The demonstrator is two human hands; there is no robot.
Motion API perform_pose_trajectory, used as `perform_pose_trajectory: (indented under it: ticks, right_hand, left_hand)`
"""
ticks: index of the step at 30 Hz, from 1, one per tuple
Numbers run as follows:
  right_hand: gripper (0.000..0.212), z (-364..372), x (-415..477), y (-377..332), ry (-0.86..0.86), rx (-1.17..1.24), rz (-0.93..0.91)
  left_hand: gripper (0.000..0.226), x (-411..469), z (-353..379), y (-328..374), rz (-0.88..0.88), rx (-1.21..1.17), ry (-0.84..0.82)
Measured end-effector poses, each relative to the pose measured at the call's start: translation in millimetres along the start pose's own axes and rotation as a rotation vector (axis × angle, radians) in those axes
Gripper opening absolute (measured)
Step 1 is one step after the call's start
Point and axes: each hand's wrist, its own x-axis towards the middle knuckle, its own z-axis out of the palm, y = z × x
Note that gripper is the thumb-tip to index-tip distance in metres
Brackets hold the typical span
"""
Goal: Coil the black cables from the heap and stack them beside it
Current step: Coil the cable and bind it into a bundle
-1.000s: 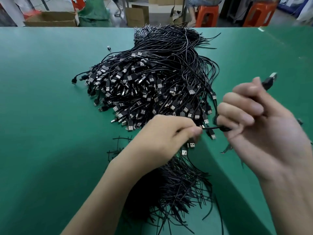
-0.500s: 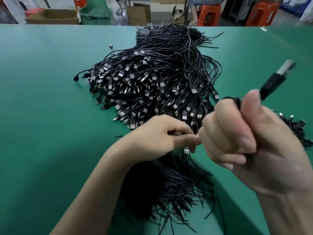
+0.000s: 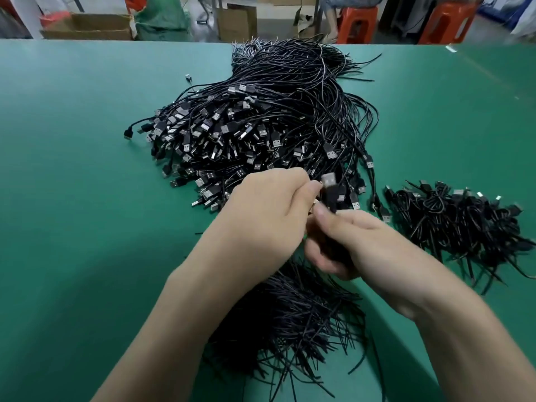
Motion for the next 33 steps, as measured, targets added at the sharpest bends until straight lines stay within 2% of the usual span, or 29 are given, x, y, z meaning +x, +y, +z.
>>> perform_pose_trajectory:
  ticks: [3,6,10,13,17,19,21,23,27,29,33]
  right_hand:
    - [0.057,-3.7,3.3,3.1,0.1,0.145,0.012]
    - [0.061,-5.6,8.3,8.3,0.246,0.209,0.001]
    - [0.05,-7.8,10.9,10.6,0.39,0.381,-0.146]
    - [0.048,-7.3,9.3,5.1,0.399,0.48,-0.273]
    - [0.042,-5.1,3.3,-2.5,0.329,0.452,-0.367]
    - [0.044,-4.5,0.1,-4.9,0.279,0.387,-0.333]
    - [0.044,-3.1,-2.1,-6.1,0.17,0.38,-0.282]
    - [0.042,0.1,-2.6,-6.8,0.013,0.407,-0.225]
    - [0.028,3.8,-2.6,-7.2,-0.293,0.534,-0.175]
    - [0.02,1.6,-3.6,-6.4,-0.38,0.553,-0.178]
    - [0.019,-2.9,-5.4,-2.9,-0.516,0.562,-0.161]
  left_hand:
    - [0.04,-6.4,4.0,9.3,0.031,0.053,0.007]
    - [0.037,-8.2,15.0,22.6,-0.003,0.11,-0.136]
    - [0.029,-8.4,20.0,17.1,-0.086,0.12,-0.255]
    - [0.03,-6.7,14.4,3.7,-0.052,0.116,-0.302]
    - [0.035,-1.8,-8.1,-19.3,-0.055,0.143,-0.395]
    - [0.027,-2.0,-19.1,-28.7,-0.068,-0.052,-0.292]
    - [0.038,-1.0,-22.8,-30.5,-0.033,-0.324,-0.184]
    - [0.042,0.5,-19.5,-24.8,0.062,-0.462,-0.187]
    - [0.027,1.0,-12.6,-19.0,0.145,-0.534,-0.237]
    - [0.021,0.9,-14.2,-19.8,0.152,-0.595,-0.233]
    - [0.023,0.1,-20.2,-20.0,0.169,-0.65,-0.266]
